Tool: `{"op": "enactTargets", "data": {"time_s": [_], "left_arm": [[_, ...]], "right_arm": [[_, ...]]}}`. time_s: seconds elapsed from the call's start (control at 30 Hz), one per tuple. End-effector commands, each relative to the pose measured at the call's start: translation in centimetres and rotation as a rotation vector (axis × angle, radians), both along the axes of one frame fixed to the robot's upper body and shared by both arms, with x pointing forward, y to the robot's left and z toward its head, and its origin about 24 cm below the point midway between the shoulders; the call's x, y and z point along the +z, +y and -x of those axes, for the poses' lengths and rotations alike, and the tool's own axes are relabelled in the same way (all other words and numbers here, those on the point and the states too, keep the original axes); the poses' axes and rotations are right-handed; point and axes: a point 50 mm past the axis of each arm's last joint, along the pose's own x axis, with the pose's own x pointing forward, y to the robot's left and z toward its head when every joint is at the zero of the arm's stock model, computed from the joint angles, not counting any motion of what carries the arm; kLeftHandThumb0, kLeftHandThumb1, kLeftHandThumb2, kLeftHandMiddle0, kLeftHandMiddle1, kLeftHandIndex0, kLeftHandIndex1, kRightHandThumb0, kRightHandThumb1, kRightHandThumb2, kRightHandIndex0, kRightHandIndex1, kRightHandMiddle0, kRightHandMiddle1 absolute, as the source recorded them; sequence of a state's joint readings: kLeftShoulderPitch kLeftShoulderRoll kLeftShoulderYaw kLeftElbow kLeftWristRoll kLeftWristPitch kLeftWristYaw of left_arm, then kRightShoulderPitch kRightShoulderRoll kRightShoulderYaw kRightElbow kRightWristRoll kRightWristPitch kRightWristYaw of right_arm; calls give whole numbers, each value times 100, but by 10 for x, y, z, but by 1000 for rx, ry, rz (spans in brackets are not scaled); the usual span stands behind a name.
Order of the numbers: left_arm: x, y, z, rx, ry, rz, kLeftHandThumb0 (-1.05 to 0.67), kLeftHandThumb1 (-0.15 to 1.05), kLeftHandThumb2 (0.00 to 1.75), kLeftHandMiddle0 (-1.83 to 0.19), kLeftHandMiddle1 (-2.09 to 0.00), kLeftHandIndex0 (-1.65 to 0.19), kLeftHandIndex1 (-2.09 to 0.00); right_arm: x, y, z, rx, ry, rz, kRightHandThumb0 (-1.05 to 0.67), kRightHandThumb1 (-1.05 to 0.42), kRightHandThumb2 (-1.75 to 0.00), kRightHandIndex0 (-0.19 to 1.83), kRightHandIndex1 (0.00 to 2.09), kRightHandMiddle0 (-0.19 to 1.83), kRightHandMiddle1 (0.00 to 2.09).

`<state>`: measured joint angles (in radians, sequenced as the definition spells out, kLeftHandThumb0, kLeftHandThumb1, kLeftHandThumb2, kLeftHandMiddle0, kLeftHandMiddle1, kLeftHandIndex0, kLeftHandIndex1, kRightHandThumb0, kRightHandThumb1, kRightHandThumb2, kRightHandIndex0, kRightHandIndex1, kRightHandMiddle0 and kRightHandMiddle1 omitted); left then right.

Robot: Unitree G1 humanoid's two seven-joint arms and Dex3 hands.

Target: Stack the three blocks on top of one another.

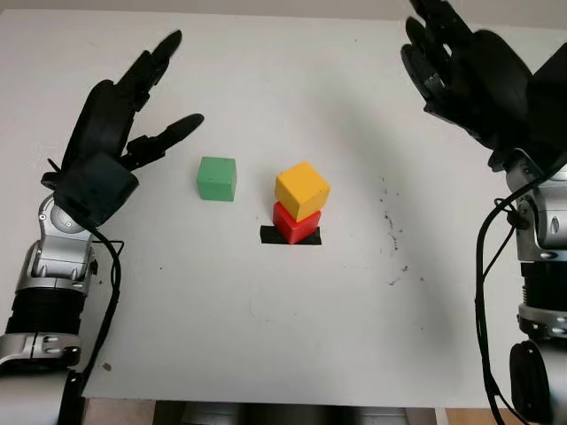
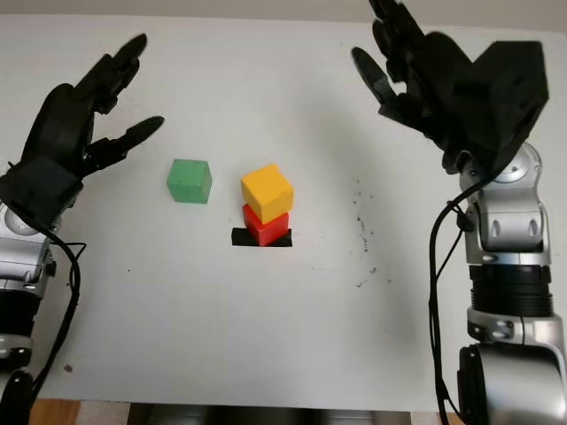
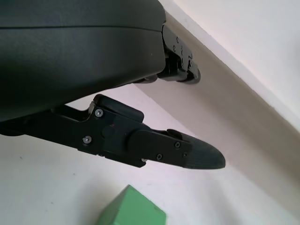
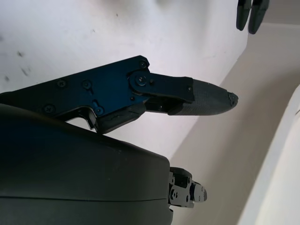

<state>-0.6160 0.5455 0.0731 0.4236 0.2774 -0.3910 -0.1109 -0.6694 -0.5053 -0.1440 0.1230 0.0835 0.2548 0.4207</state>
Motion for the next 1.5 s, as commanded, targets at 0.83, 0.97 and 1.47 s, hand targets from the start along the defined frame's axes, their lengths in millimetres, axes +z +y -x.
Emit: {"op": "enactTargets", "data": {"time_s": [0.83,0.97,1.47], "left_arm": [[9,-23,-3,-19,225,-597,-86,99,5,10,-5,-15,-4],[3,-27,-3,35,152,-645,-82,100,5,7,-6,-19,-6],[-2,-33,-1,109,31,-732,-75,97,5,-16,-6,-11,-123]], "right_arm": [[-4,2,8,-57,-60,36,-69,-105,-69,-19,3,-18,1],[-4,3,9,-64,-59,41,-70,-105,-67,-17,4,-16,2],[-3,2,10,-50,-62,32,-68,-105,-66,-18,4,-15,1]]}}
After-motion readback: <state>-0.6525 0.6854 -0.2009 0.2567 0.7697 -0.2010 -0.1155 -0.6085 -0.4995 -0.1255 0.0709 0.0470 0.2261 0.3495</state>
